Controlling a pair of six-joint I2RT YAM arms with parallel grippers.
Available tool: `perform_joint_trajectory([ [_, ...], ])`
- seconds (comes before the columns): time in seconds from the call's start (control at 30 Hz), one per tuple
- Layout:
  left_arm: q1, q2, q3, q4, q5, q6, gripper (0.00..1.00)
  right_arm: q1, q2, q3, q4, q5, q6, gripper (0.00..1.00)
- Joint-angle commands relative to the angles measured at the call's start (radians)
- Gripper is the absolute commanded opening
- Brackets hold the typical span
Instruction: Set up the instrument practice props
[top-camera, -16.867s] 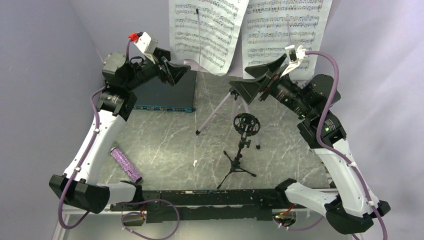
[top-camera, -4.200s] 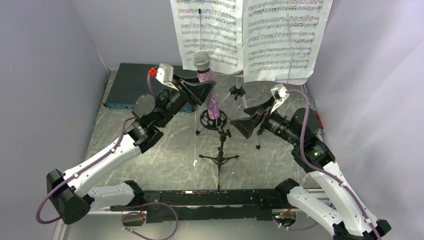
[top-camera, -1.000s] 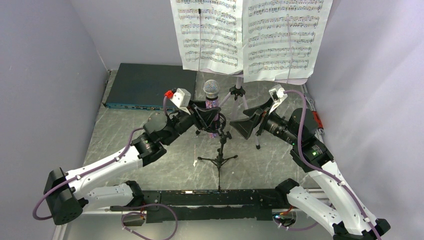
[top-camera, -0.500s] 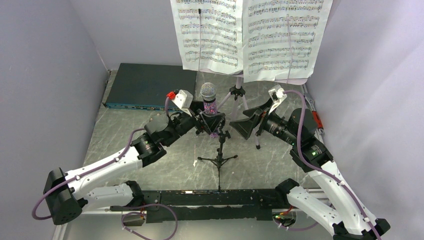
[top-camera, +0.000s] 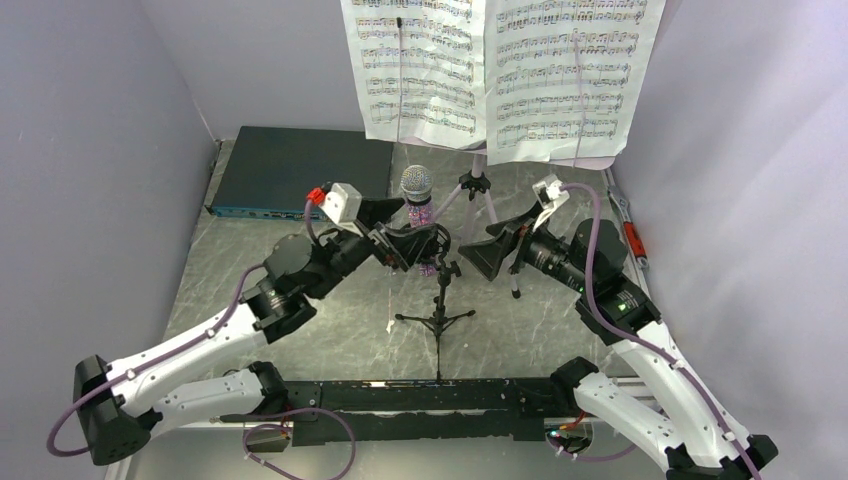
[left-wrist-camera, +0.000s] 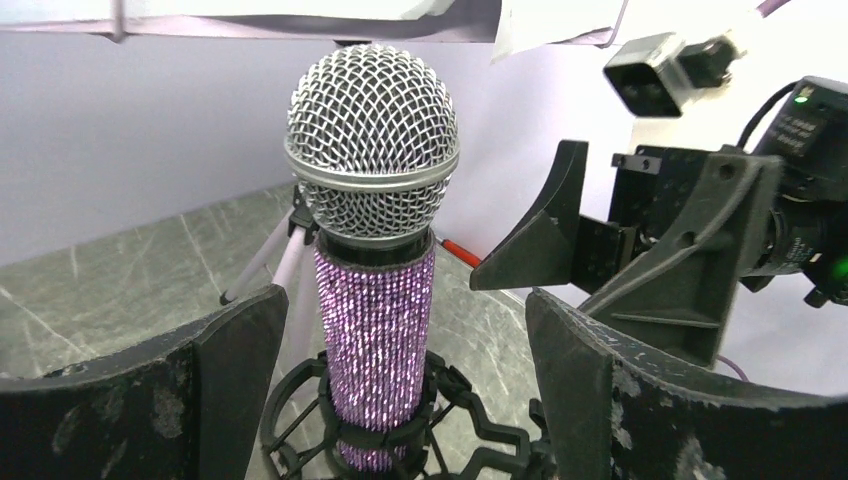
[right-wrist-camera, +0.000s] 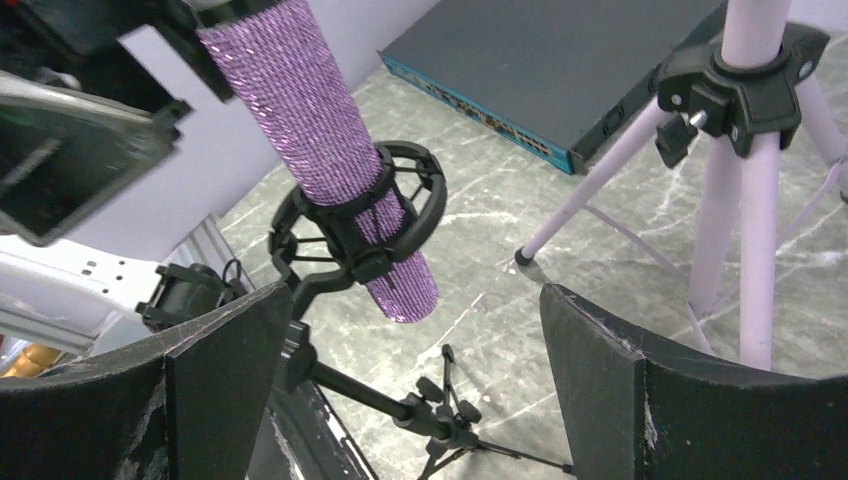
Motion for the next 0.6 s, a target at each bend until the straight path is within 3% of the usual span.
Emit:
perform_joint_trajectory([
  [0.0, -0.005, -0.091, -0.027, -0.025, -0.035, 0.08, 0.93, 0.001, -0.011, -0.036, 0.014, 0.032, -0.02, 1.0],
  [0.4, -0.005, -0.379, -0.063, -0.481, -0.251, 0.159, 0.93, 0.0, -0.049, -0.089, -0.044, 0.123, -0.033, 1.0],
  [0.57, -0.005, -0.395, -0.057, -0.67, -0.39, 0.164, 0.93, 0.001, -0.046, -0.097, -0.08, 0.232, -0.044, 1.0],
])
